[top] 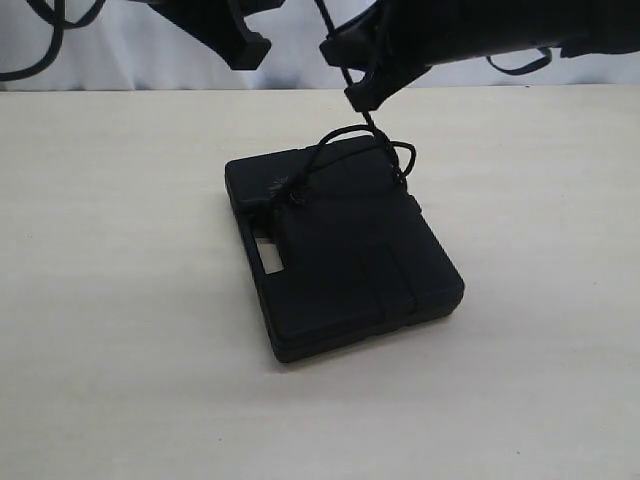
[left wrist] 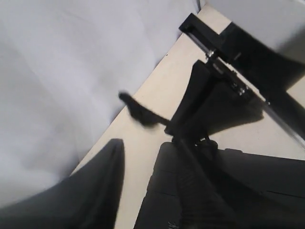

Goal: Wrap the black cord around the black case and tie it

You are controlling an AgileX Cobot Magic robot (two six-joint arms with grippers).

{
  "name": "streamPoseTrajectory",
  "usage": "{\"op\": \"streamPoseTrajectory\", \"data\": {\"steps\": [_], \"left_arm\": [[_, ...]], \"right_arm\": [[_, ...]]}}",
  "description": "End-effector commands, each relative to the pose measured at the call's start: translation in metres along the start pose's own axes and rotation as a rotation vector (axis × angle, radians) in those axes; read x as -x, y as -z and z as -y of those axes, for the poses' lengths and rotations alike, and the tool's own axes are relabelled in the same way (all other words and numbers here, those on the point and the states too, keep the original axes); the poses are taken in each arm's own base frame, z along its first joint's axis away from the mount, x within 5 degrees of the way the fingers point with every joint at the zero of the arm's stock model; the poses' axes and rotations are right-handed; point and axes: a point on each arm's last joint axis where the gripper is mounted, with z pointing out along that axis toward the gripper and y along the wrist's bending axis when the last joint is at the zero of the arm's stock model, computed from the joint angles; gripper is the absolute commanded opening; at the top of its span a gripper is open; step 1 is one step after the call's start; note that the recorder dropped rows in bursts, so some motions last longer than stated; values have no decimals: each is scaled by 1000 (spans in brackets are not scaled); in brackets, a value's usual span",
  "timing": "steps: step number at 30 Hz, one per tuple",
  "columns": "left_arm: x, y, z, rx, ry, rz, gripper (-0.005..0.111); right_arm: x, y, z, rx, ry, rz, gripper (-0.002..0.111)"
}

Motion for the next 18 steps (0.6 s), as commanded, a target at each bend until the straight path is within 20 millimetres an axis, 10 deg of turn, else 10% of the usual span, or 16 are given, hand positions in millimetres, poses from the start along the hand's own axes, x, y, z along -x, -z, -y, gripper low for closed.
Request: {"op": "streamPoseTrajectory", "data": {"steps": [1,9,18], "left_arm": [[5,4,-4,29,-5,27,54],[-10,-5,0,6,-79,-53,59],[-80,-76,21,-178,-74,-328,59]], "right_arm": [[7,25,16,-77,-135,50,4],[-11,54,54,-189,-408,60,4],[-20,102,80,-274,-552,123,4]]}}
